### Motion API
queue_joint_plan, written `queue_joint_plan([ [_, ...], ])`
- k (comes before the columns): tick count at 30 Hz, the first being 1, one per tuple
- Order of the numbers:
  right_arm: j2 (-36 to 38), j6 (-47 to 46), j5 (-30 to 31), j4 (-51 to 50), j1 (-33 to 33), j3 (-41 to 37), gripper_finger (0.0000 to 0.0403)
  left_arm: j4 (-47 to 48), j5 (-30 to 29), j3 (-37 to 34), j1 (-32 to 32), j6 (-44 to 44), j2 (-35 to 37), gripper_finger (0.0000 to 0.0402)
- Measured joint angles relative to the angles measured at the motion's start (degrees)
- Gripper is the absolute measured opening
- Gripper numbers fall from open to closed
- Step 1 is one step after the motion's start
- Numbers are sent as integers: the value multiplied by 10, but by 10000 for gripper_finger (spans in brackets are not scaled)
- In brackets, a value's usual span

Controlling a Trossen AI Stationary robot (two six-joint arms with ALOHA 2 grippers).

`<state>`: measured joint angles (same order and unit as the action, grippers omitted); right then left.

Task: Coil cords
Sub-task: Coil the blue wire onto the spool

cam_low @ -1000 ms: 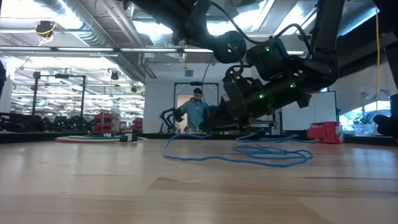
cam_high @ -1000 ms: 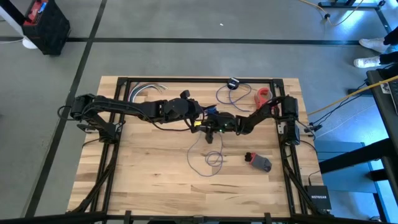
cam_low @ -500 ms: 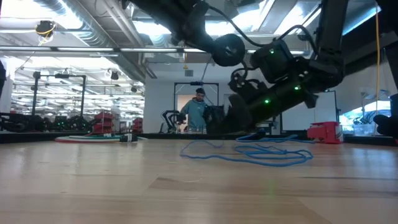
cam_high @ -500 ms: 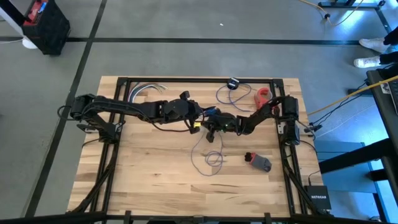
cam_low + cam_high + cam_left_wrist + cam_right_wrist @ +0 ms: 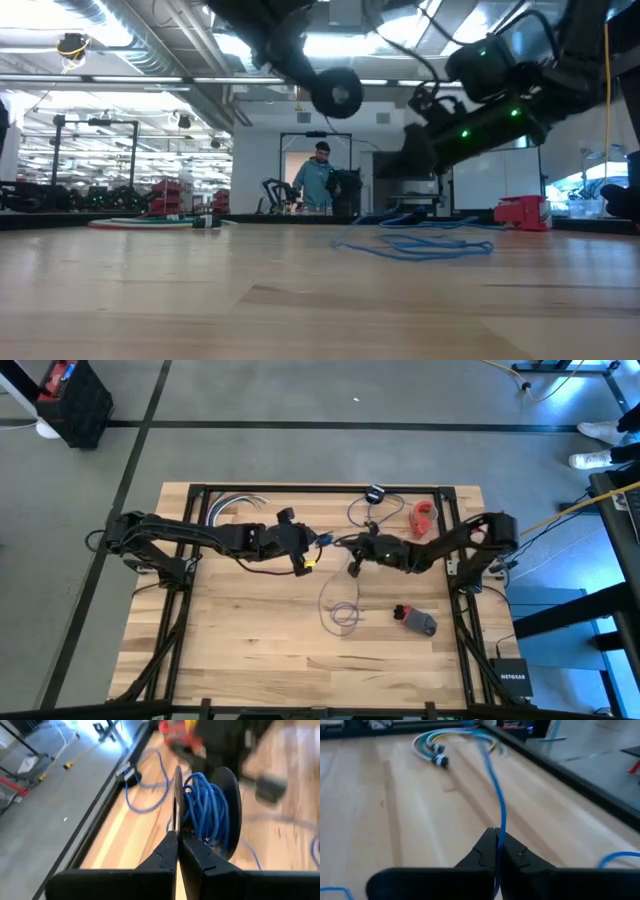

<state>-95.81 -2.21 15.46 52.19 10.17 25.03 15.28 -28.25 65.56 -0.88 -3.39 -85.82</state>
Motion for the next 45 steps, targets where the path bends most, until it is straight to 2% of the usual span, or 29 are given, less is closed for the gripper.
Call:
queue_joint_plan([
  [7, 98, -22, -37, -9, 27, -39, 3, 9, -1, 0, -14, -29, -26, 0],
  [10, 137, -34, -58, -35, 26, -42, 2, 5, -25, 0, -29, -33, -46, 0],
  [18, 186, -80, -107, -38, 26, -41, 2, -19, -35, 0, -63, -48, -78, 0],
  [24, 182, -126, -161, -25, 26, -15, 2, -67, -35, 0, -67, -76, -101, 0],
  [31, 164, -130, -180, -27, 20, 28, 2, -90, -35, 0, -68, -74, -105, 0],
  [36, 122, -124, -178, -27, -16, 69, 2, -114, -32, 0, -77, -31, -105, 0],
  [39, 89, -108, -155, -28, -35, 94, 2, -119, -19, 0, -79, -11, -105, 0],
  [45, 48, -94, -130, -31, -38, 120, 2, -129, 20, 0, -79, 7, -105, 0],
])
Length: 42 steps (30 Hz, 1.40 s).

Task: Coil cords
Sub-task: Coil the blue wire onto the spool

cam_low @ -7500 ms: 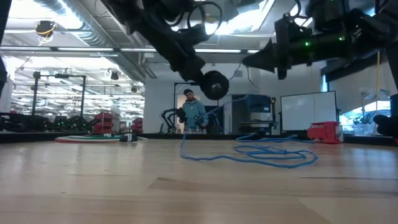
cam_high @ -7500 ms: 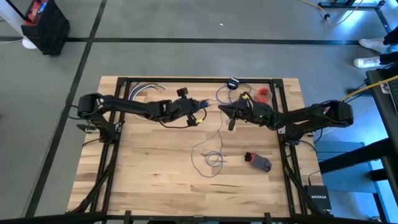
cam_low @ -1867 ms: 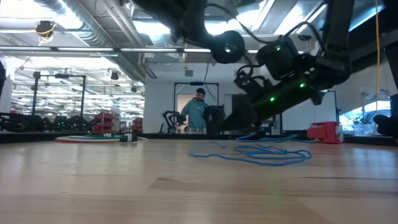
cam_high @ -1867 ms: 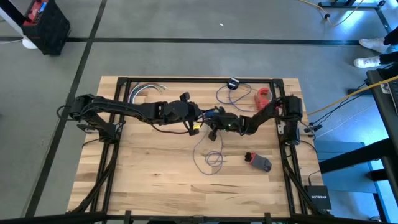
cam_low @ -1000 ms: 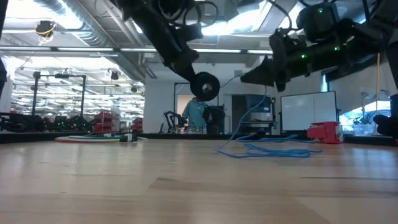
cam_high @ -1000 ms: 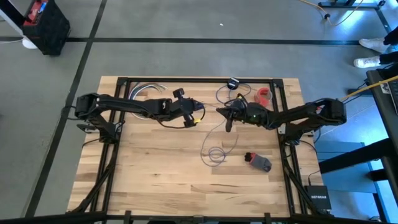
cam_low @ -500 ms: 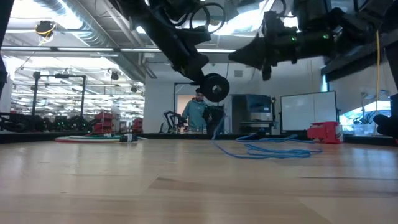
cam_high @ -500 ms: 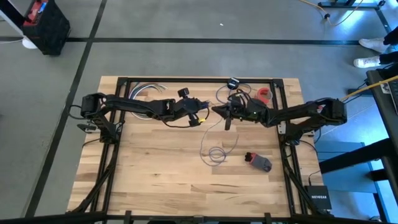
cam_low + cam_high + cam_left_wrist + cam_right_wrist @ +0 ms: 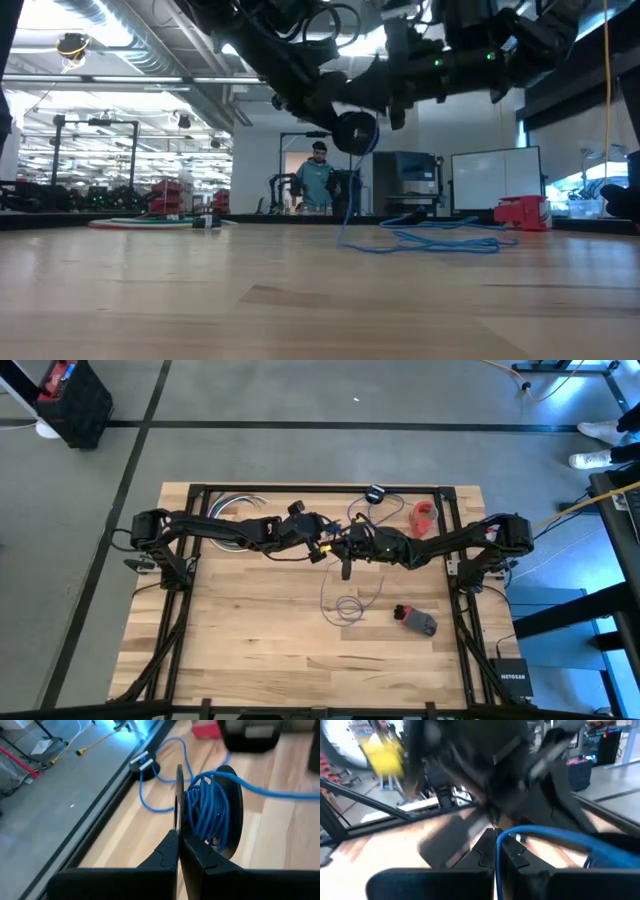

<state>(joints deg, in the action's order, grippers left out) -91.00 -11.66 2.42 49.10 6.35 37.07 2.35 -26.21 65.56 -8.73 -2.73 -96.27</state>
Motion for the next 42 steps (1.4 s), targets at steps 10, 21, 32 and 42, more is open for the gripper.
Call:
queue_joint_plan([
  [10, -19, 4, 5, -45, 0, 1, 2, -31, 55, 7, 2, 30, 3, 0],
  [21, -19, 14, 10, -63, 0, 1, 3, -30, 58, 9, 5, 23, 4, 0],
  [32, 11, 71, 10, -247, 0, 1, 88, 24, 57, 10, 5, -18, 6, 0],
  [42, 158, 121, 81, -648, 0, 0, 118, 61, 54, 10, 20, -20, 33, 0],
])
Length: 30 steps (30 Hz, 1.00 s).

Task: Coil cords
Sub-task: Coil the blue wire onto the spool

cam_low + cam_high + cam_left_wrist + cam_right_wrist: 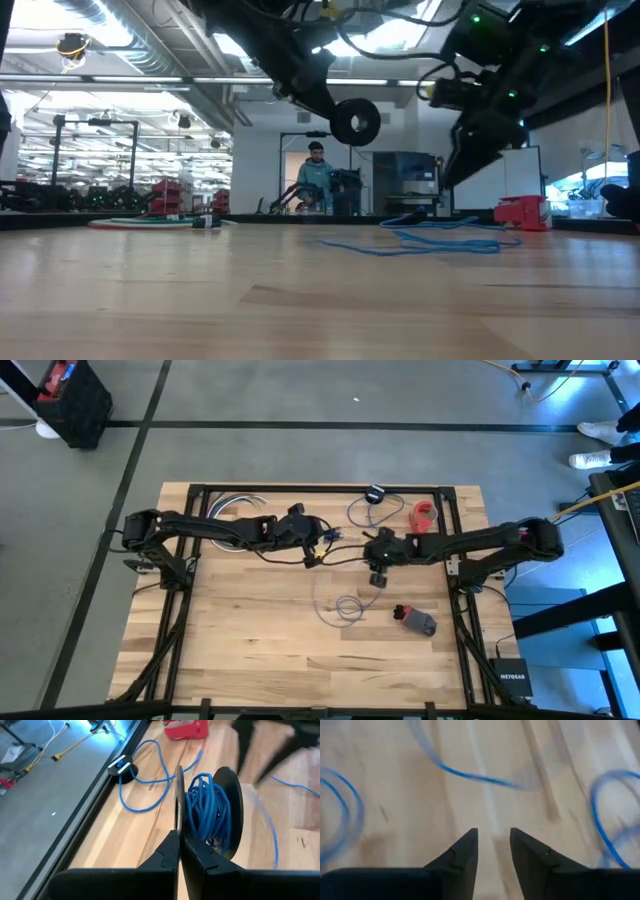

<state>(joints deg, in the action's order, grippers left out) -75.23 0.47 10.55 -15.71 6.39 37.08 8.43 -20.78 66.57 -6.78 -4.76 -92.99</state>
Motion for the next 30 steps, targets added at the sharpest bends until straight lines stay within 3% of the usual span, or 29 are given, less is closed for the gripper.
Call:
queue_joint_plan([
  [3, 11, 0, 28, -2, 0, -13, 118, -1, 0, 0, 5, -6, 0, 0],
  [6, 10, 16, 35, 69, 0, -42, 118, 1, 0, 0, 7, -8, 0, 0],
  [13, -37, 19, 13, 486, 11, -164, 117, 1, 0, 0, 9, -21, 0, 0],
  [16, -92, -29, 3, 592, 31, -180, 117, -3, 0, 0, 9, -23, 0, 0],
  [23, -243, -78, -29, 688, 41, -148, 117, -2, 0, 0, 8, -23, 0, 0],
  [26, -271, -86, -66, 696, 41, -123, 117, 1, 0, 0, 9, -23, 0, 0],
  [30, -296, -94, -71, 693, 41, -93, 117, 0, 0, 0, 8, -28, 0, 0],
])
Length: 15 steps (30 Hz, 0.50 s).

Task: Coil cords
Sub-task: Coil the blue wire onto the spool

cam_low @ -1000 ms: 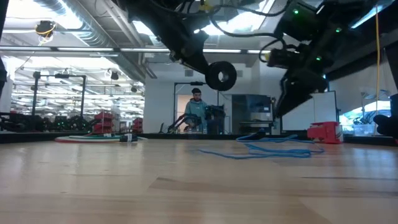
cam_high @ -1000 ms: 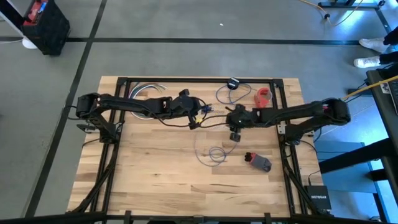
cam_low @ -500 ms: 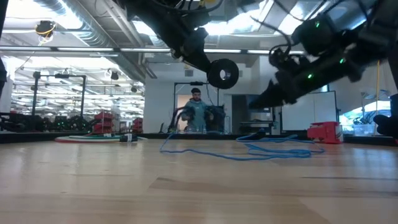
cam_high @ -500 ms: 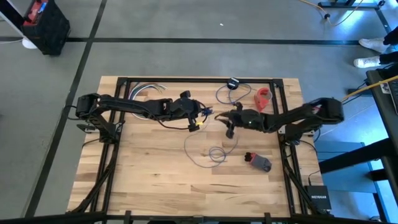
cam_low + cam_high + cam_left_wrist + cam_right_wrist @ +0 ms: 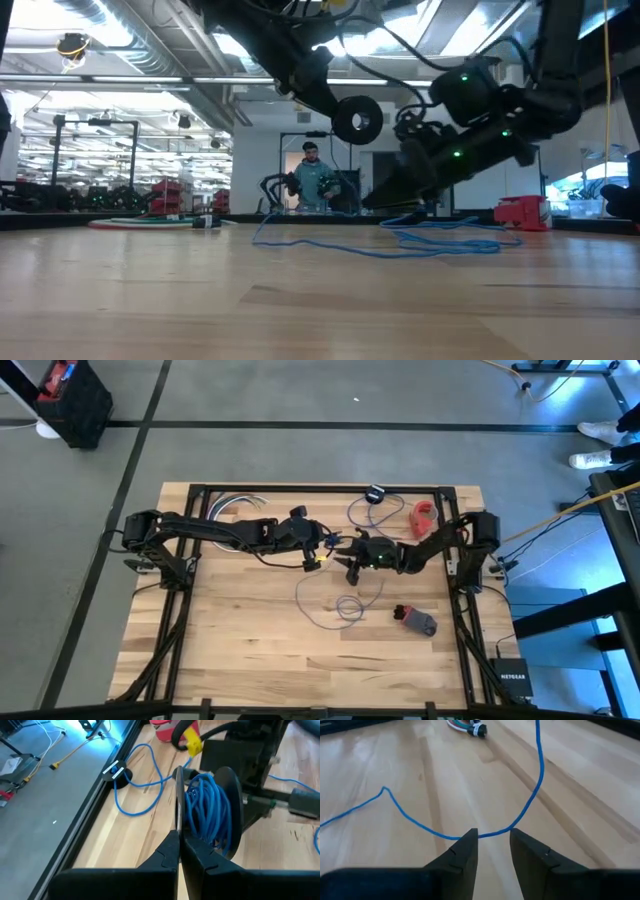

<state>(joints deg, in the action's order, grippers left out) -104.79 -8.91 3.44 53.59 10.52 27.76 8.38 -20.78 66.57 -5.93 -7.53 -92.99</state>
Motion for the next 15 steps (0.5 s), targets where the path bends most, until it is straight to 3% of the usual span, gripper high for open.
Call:
queue_joint_plan([
  [7, -30, -3, 27, -57, 0, 48, 117, 0, 0, 0, 1, 1, 0, 0],
  [15, -47, -6, 88, -53, 0, 65, 117, 0, 0, 0, 1, 2, 0, 0],
])
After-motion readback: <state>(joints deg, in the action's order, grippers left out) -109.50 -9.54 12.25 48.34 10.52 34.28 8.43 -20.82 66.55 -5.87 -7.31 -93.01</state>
